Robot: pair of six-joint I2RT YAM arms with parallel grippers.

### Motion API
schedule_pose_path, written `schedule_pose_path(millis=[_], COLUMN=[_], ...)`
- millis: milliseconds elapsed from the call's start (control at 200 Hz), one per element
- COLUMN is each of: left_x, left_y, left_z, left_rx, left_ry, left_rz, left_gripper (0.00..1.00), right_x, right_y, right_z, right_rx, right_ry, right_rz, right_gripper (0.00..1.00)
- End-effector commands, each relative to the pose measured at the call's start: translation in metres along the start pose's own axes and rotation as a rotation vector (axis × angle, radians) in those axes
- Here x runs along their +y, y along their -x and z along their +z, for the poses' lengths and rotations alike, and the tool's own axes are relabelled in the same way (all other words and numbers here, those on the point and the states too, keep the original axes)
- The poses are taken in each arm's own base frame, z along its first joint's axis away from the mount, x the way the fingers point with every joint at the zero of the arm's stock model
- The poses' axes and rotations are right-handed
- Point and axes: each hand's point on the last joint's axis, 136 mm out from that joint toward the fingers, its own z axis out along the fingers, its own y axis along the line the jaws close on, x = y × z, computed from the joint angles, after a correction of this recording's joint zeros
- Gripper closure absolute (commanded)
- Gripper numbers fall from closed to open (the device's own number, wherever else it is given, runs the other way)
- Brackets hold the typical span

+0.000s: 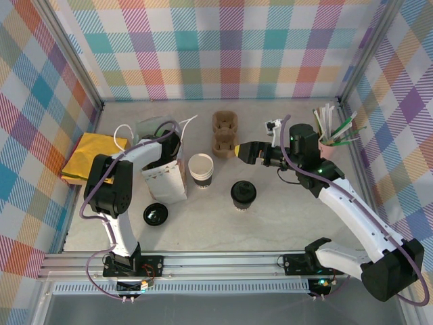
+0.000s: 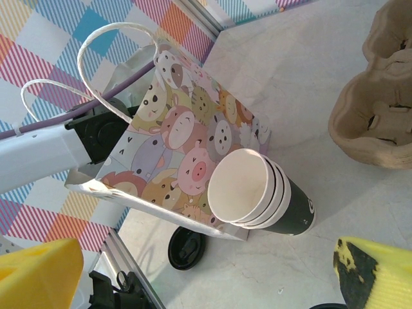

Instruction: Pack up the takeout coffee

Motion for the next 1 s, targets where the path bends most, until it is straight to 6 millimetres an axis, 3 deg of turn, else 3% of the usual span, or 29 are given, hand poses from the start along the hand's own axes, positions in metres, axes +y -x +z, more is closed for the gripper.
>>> schedule_pose_path(millis=[0, 265, 545, 995], left_x=[0.01, 0.012, 0.013, 0.018], left_y=[-0.014, -0.007, -0.003, -0.005], left_z=[0.027, 0.001, -0.024, -0.04], left_rx=[0.081, 0.04, 0.003, -0.019], left_ry=[0.054, 0.041, 0.014, 0.005], left_rz=[0.01, 0.007, -0.001, -0.006], left_gripper=[0.62, 0.57, 0.44, 0.3], right_x=[0.004, 0.006, 0.006, 0.007], right_y=[0.0, 0.0, 0.0, 0.0], right_z=[-0.004, -0.004, -0.005, -0.005], right_rx=[-0.005, -0.008, -0.008, -0.01], right_ry=[0.007, 0.015, 0.014, 0.02], right_rz=[-0.033, -0.029, -0.032, -0.031], right_gripper=[0.01, 0.01, 0.01, 0.01])
